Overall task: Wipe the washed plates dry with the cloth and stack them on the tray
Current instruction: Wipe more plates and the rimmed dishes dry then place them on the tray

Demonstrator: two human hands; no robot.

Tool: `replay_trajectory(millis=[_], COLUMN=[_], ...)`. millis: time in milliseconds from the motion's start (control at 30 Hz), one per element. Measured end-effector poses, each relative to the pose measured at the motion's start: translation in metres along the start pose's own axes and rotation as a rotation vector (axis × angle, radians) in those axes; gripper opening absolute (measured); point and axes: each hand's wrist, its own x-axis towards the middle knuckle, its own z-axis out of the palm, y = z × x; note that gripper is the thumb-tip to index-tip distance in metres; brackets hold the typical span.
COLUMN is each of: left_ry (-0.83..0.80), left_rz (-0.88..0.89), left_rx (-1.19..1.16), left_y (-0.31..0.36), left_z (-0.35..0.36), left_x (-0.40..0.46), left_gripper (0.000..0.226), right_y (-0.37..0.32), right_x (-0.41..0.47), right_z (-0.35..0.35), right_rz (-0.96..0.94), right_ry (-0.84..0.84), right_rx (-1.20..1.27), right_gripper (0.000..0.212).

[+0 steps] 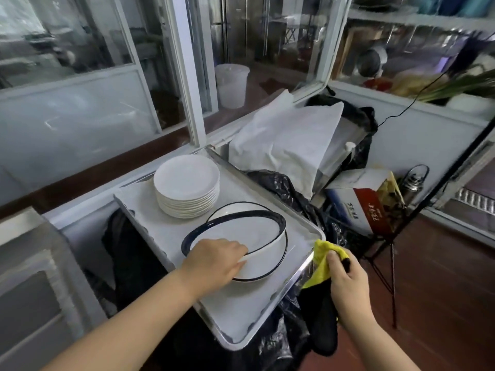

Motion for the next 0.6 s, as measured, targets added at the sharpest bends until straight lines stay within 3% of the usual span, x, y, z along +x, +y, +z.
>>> replay_trajectory(millis=[300, 433, 600], left_ry=[-0.015, 0.064, 0.127], left_rz=[0.123, 0.184, 0.23], left_rx=[0.045, 0.005, -0.034], left_y=[-0.012, -0.016, -0.014], left_z=[0.056, 0.072, 0.084], left_x=[0.021, 0.02, 0.018], left_gripper=[0.034, 0.029, 0.045], right_y=[0.021, 0.025, 0.029], right_x=[0.024, 0.032, 0.037], right_z=[-0.011, -0.008, -0.004], right_rz=[0.047, 0.056, 0.085], right_ry=[0.047, 0.055, 0.045], right_rx=[-0.011, -0.015, -0.023], right_gripper=[0.026, 0.025, 0.031])
